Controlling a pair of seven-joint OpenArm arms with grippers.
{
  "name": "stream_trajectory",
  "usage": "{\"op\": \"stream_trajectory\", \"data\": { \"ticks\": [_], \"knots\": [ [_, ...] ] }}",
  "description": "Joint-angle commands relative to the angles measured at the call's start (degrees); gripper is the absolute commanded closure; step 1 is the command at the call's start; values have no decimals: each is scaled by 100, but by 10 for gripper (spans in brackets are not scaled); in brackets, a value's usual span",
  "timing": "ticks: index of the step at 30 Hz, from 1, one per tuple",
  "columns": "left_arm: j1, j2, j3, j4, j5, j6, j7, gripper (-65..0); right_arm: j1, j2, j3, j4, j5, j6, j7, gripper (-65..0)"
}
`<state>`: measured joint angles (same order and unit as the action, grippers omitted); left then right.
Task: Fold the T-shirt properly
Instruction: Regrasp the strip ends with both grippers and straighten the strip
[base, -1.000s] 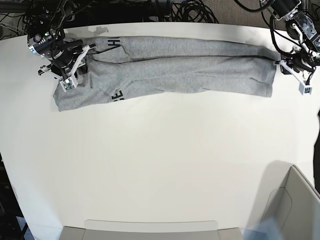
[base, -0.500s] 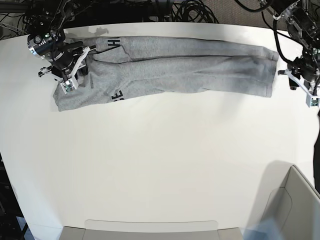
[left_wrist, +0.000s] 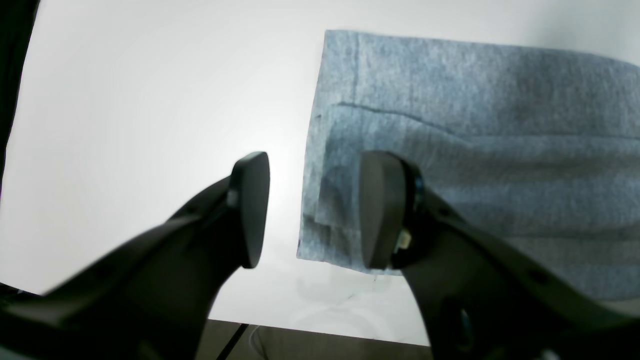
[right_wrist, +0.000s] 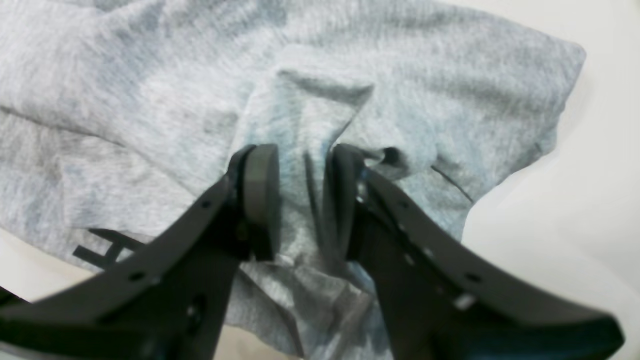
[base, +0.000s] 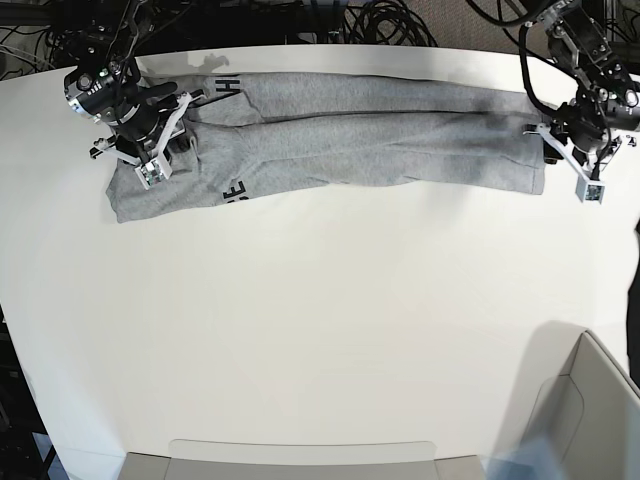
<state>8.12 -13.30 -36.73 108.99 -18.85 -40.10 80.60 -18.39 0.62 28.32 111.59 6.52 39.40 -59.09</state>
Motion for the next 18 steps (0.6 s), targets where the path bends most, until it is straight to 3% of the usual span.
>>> {"op": "stream_trajectory", "data": {
  "ticks": [1,18],
  "knots": [
    [-43,-72,3,24,-18,10,-60,-295,33,48,12,89,73,60,94,-193],
    [-52,-90,3,-1303,-18,10,-275,-295,33,188,4,89,64,60,94,-193]
  ]
}}
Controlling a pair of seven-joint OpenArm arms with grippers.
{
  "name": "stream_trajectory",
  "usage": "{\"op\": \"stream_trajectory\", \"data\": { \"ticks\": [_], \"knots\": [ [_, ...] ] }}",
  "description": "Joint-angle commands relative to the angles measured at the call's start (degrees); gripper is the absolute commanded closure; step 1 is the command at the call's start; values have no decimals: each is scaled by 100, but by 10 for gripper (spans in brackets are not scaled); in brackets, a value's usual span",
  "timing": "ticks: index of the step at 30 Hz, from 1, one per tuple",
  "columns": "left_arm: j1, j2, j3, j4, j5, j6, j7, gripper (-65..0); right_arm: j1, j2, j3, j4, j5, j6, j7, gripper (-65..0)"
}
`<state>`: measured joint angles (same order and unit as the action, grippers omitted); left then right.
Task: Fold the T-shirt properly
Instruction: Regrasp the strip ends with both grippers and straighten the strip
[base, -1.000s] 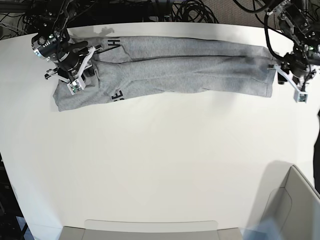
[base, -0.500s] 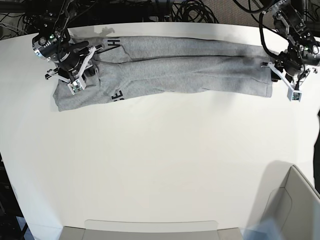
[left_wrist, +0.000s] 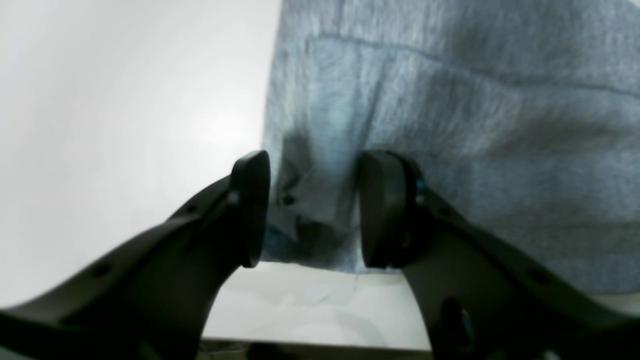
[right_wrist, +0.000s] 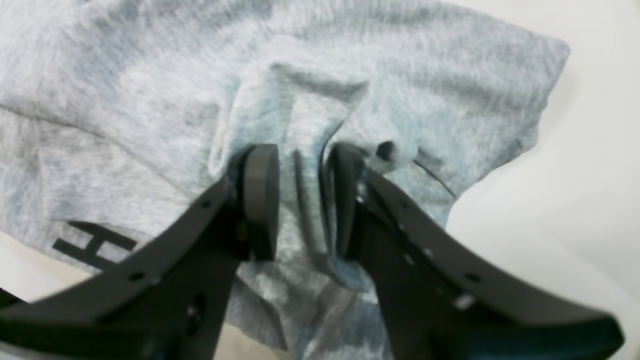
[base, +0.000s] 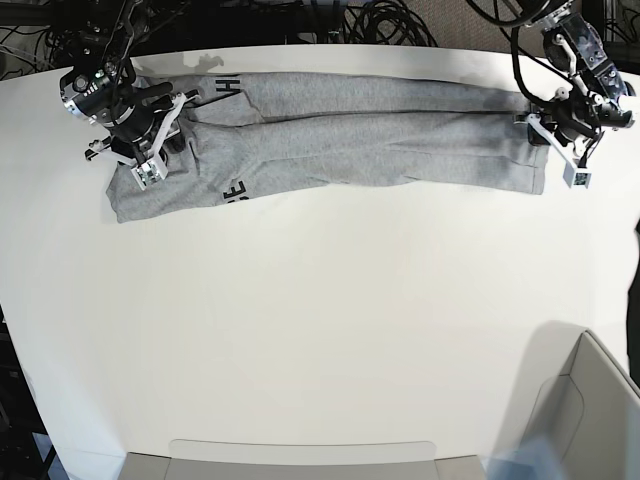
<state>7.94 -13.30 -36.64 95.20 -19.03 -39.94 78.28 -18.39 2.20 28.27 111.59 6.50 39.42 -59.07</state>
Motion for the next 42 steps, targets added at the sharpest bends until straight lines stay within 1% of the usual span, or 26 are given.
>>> {"op": "stream_trajectory", "data": {
  "ticks": [1,4,7,10,16,20,24,27,29,31,32,38,42],
  "knots": [
    [-34,-160,-6,-126,-1,-6,-149,-295,33,31,8,89,66,58,91,-193],
    [-43,-310,-6,-478,-1,-6,-342,-295,24,31,8,89,66,58,91,-193],
    [-43,-415,-15,-504,-18,-6,-360,-295,15,31,8,89,66,58,91,-193],
    [-52,-424,-15,-496,-18,-6,-342,-295,15,31,8,89,66,58,91,-193],
    [-52,-424,-15,93,-1,-6,-334,-295,33,31,8,89,66,58,91,-193],
    [-52,-450,-15,173,-1,-6,-342,-295,33,31,8,89,66,58,91,-193],
    [-148,-529,-6,-100,8,-6,-386,-295,33,31,8,89,66,58,91,-193],
    [-298,-723,-6,-496,8,-6,-395,-295,33,31,8,89,66,58,65,-193],
    [-368,-837,-6,-795,8,-6,-509,-295,24,31,8,89,66,58,65,-193],
    [-386,-863,12,-1067,8,-6,-615,-295,15,31,8,89,66,58,65,-193],
    [-421,-881,91,-1181,8,-6,-641,-296,6,31,8,89,66,58,65,-193],
    [-456,-960,1269,-1876,-27,-6,-676,-298,-2,31,8,89,66,58,56,-193],
    [-456,-925,1699,-2289,-36,-6,-676,-298,-2,31,8,89,66,58,56,-193]
  ]
}}
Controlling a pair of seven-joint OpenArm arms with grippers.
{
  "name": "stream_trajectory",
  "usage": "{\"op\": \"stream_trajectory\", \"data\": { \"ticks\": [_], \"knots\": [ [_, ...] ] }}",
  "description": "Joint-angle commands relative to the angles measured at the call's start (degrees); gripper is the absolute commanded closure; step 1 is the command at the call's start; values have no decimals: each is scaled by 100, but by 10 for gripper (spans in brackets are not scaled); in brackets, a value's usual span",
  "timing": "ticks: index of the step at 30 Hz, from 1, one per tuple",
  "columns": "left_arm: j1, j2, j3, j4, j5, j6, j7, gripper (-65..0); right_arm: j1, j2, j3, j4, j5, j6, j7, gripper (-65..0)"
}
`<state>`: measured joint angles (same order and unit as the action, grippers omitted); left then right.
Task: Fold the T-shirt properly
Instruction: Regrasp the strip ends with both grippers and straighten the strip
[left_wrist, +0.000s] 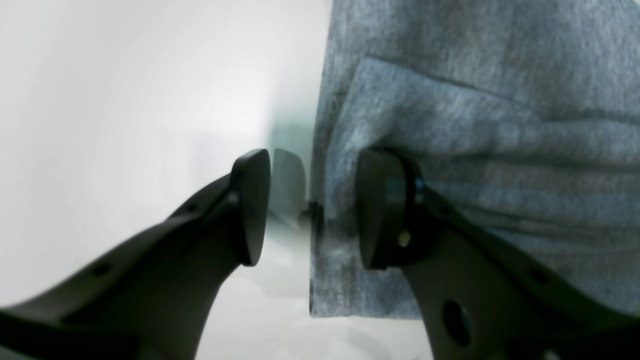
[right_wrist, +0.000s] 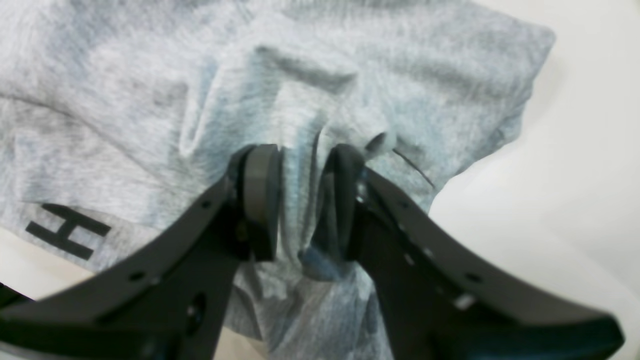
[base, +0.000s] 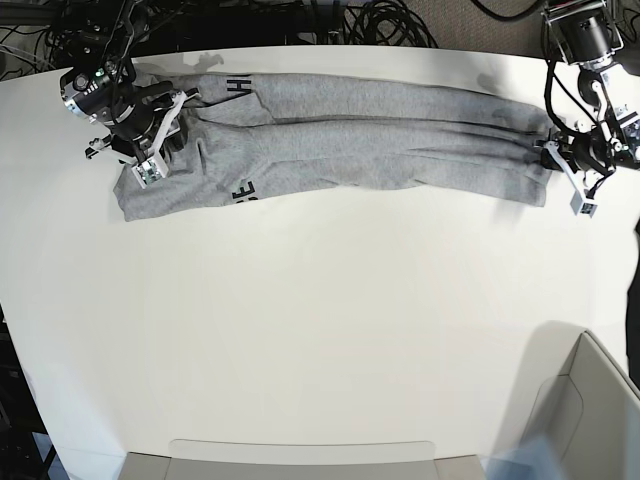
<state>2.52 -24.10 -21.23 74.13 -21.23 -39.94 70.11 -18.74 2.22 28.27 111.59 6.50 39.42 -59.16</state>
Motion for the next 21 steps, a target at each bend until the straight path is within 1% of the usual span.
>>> {"op": "stream_trajectory", "data": {
  "ticks": [1,4,5,7,9,12,14,18,19,21],
  "knots": [
    [86,155,167,-279,176,-6,150,-298,24,20,8,89,66,58,65,-193],
    [86,164,185,-411,159,-6,36,-298,15,11,8,89,66,58,65,-193],
    [121,199,194,-411,53,-6,-44,-298,15,11,8,89,66,58,65,-193],
    [148,216,211,-402,-343,-6,-79,-298,-11,11,8,89,66,58,65,-193],
    [148,137,326,-419,-844,-6,-70,-298,-11,11,8,89,66,58,65,-193],
    [279,-3,449,-428,-1345,-6,-61,-296,-11,11,8,89,66,58,65,-193],
    [288,-74,528,-428,-1433,-6,-61,-295,-11,11,8,89,66,58,65,-193],
    [262,-83,484,-595,-1433,-6,88,-294,-11,11,8,89,66,58,65,-193],
    [253,-83,475,-692,-1433,-6,141,-288,-11,11,17,89,66,58,65,-193],
    [244,-83,510,-789,-1433,-6,176,-256,-11,11,26,89,66,58,65,-193]
  ]
}}
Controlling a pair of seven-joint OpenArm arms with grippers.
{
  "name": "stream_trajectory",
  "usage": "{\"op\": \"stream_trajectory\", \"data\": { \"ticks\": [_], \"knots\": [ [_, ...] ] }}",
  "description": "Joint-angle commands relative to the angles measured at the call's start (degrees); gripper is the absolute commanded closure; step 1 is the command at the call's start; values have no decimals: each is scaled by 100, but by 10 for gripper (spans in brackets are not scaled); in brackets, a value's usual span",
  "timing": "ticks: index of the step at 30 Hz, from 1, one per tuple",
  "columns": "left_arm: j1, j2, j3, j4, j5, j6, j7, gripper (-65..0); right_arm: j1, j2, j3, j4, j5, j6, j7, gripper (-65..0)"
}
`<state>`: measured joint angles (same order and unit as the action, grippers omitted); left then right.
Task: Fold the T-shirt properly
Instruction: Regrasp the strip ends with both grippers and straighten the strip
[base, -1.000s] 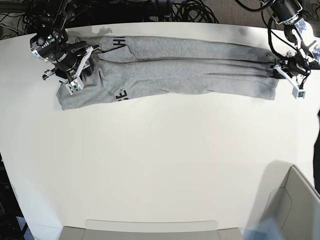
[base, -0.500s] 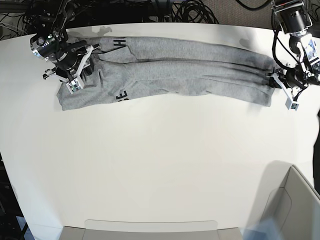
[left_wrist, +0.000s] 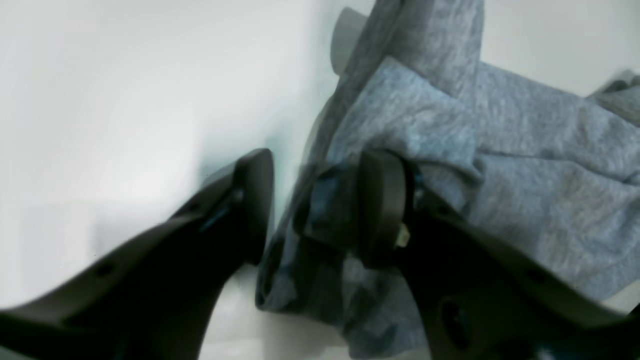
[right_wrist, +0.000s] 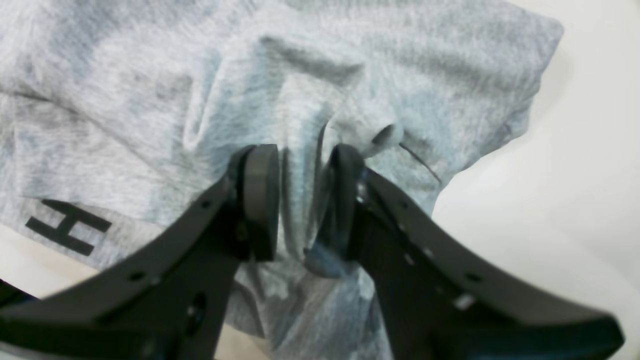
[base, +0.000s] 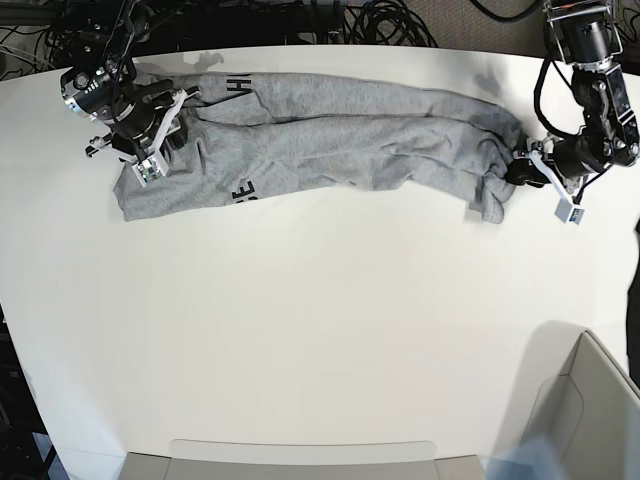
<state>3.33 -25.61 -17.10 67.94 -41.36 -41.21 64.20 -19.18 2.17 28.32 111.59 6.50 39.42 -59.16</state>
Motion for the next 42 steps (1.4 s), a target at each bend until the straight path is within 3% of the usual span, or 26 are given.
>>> {"op": "stream_trajectory", "data": {
  "ticks": [1,4,6,11,15,22,28,31,36,42],
  "knots": [
    [163,68,115,-170,589,121,766,-234,32,15,21,89,66,58,65,-193],
    [163,68,115,-170,598,121,766,-123,32,15,12,89,66,58,65,-193],
    [163,51,88,-170,607,121,766,0,32,15,21,89,66,58,65,-193],
    [163,-178,18,-170,914,121,766,0,32,15,39,89,66,58,65,-193],
    [163,-327,-800,-170,1108,121,775,0,32,15,48,89,66,58,65,-193],
    [163,-363,-1740,-152,1811,121,969,0,32,15,48,98,66,58,83,-193],
    [163,-363,-1960,-109,1917,121,969,0,32,15,39,98,66,58,83,-193],
    [172,-319,-1960,357,1917,121,1030,0,32,15,39,98,66,58,83,-193],
    [207,-213,-2039,1518,1917,121,1580,0,32,15,30,98,66,58,91,-193],
    [216,235,-2189,2713,2427,121,1580,0,41,15,12,98,66,58,91,-193]
  ]
}}
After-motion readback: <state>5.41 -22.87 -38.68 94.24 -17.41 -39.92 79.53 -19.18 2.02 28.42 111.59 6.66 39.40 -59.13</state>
